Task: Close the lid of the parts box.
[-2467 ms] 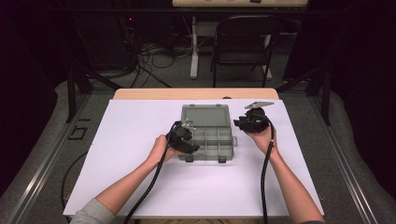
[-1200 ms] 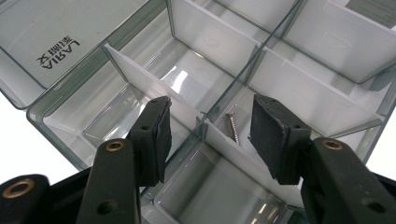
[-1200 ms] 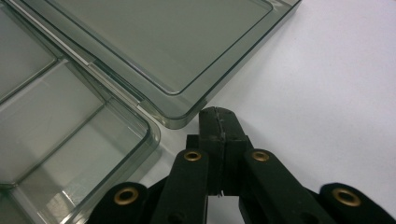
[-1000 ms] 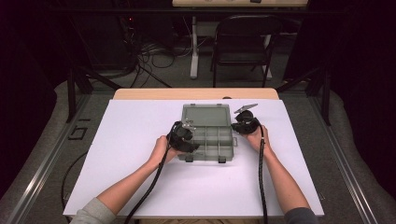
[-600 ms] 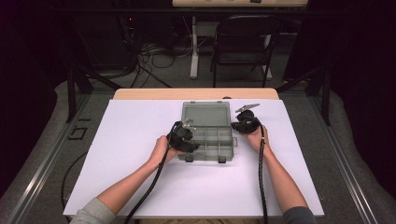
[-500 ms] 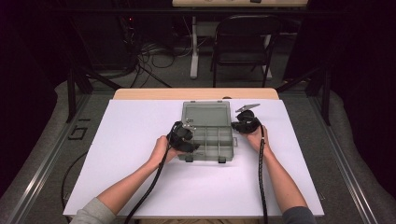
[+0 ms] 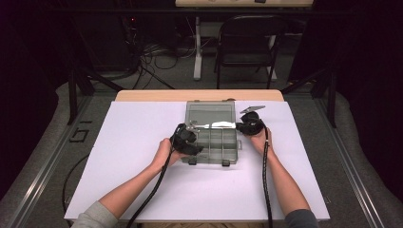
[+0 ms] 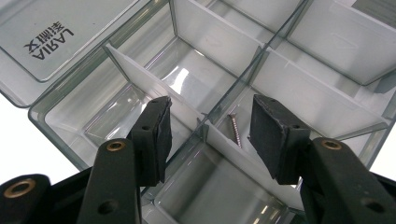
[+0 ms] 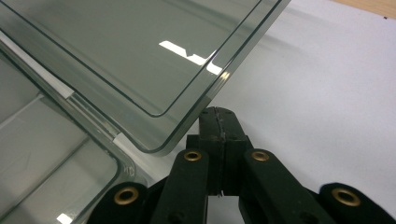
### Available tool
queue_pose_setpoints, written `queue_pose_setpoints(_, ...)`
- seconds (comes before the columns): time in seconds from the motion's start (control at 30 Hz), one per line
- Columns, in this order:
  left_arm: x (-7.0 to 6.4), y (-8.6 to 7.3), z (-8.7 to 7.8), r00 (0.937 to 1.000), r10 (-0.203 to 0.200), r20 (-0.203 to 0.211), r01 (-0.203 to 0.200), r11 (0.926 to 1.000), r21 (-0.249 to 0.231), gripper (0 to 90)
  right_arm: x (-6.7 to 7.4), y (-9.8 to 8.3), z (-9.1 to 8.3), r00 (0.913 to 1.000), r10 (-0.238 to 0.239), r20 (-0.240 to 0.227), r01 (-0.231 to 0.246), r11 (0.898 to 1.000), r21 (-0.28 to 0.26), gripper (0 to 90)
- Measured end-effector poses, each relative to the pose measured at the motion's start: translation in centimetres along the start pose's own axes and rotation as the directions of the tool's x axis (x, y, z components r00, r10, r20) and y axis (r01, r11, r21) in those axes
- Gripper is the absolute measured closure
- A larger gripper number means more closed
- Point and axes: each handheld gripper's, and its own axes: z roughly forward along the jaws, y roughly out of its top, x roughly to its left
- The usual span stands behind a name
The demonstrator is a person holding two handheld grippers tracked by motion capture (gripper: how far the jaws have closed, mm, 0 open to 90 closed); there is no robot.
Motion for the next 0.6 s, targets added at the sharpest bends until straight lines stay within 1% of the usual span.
queue_pose_setpoints(0.2,-0.03,0.01,0.02,1.0,0.0,-0.003,0.0,1.0,0.0,48.5,-0.04,0.08,0.02,1.0,0.002,0.002,-0.002,1.0,-0.014,90.0)
queue_pose_setpoints(0.27,-0.04,0.02,0.02,1.0,0.001,-0.005,-0.001,1.0,0.001,48.5,-0.06,0.11,0.01,1.0,0.004,0.005,-0.004,1.0,-0.029,90.0)
queue_pose_setpoints(0.43,-0.06,0.03,0.02,1.0,0.002,-0.008,-0.002,1.0,0.003,48.4,-0.04,0.2,-0.17,1.0,0.008,0.006,-0.007,0.999,-0.034,90.0)
queue_pose_setpoints(0.53,-0.08,0.06,0.0,1.0,0.003,-0.009,-0.003,1.0,0.007,48.4,-0.08,0.25,-0.29,0.9999,0.005,0.009,-0.005,0.999,-0.053,90.0)
queue_pose_setpoints(0.6,-0.11,0.05,0.05,1.0,0.0,-0.008,0.0,1.0,0.003,48.4,-0.09,0.31,-0.41,0.9999,0.005,0.012,-0.004,0.998,-0.055,90.0)
